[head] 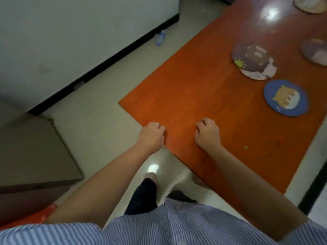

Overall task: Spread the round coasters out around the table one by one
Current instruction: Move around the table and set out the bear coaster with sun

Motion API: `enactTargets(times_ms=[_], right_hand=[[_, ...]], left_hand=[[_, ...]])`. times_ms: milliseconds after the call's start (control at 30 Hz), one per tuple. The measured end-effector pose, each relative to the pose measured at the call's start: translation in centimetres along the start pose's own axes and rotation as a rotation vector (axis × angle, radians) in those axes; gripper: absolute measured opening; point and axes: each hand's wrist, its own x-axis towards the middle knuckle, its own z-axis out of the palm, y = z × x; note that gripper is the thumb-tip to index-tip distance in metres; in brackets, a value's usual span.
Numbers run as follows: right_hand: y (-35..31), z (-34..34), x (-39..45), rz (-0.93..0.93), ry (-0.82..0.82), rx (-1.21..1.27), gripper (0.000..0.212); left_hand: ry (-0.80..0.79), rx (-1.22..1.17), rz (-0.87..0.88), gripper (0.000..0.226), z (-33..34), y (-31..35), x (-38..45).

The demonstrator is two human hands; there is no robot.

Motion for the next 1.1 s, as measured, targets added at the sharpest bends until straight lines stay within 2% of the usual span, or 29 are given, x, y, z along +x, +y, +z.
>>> enactTargets(times_ms=[267,567,833,967,1100], right_hand=[[2.4,-2.0,2.2,0.253,0.109,0.208,0.035],[10.1,-8.2,14.7,0.292,0.246,0.224,0.036],[12.8,-9.1,24.9,0.366,0.258,0.111,0.046],[13.5,-9.1,26.8,0.448,0.212,0.016,0.033],[13.3,-9.5,26.7,0.388,0.254,-0.073,0.026]], left_hand=[[0.015,0.047,0.284,0.036,-2.5,0.8,11.5],[0.019,0.05,0.229,0.051,-3.8,3.8,23.9],[0.118,0.023,0.281,0.054,-3.2,3.5,25.4],[0.132,0.035,0.304,0.051,-3.0,3.3,25.3],[0.123,0.05,0.311,0.051,-3.1,3.4,25.4]])
